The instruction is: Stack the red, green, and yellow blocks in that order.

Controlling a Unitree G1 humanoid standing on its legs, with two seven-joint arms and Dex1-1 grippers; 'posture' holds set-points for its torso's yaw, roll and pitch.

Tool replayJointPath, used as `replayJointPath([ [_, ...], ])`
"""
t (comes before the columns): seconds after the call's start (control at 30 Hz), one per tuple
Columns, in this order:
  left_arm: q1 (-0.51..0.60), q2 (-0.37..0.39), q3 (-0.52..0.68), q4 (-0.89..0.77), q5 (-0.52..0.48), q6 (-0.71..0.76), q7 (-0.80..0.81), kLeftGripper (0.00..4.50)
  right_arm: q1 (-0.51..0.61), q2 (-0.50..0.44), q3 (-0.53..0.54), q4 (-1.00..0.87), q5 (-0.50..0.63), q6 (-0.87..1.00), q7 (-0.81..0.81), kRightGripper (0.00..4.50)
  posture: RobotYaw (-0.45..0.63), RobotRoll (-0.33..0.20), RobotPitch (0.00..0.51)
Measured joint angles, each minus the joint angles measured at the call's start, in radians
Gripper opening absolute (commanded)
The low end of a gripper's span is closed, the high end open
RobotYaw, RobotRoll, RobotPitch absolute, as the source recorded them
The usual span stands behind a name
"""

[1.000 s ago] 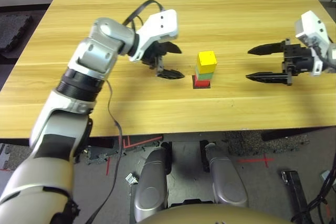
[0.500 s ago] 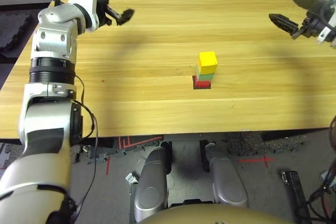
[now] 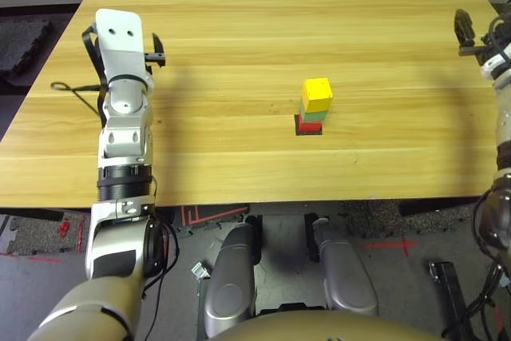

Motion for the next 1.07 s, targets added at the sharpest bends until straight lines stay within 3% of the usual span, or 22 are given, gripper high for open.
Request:
replayJointPath([
  [0.23,0.119,-0.046,0.001,-0.134,0.0,0.024,0.025,4.47,0.047,0.023,-0.019,-0.03,0.024,0.0,-0.01,4.5,0.25,0.106,0.285],
  [0.47,0.166,-0.087,-0.004,-0.234,0.003,0.079,0.039,4.47,0.054,0.023,-0.03,-0.036,0.024,0.0,-0.01,4.5,0.25,0.112,0.291],
  [0.9,0.054,-0.058,-0.017,-0.138,0.002,0.056,0.017,4.47,0.111,0.023,-0.038,-0.119,0.025,0.01,-0.014,4.5,0.2,0.099,0.296],
  [1.0,0.053,-0.059,-0.024,-0.118,0.001,0.056,0.009,4.47,0.115,0.023,-0.038,-0.131,0.025,0.022,-0.014,4.5,0.2,0.1,0.287],
  [1.07,0.048,-0.059,-0.031,-0.113,0.001,0.05,0.001,4.47,0.109,0.023,-0.038,-0.133,0.025,0.023,-0.013,4.5,0.21,0.096,0.253],
])
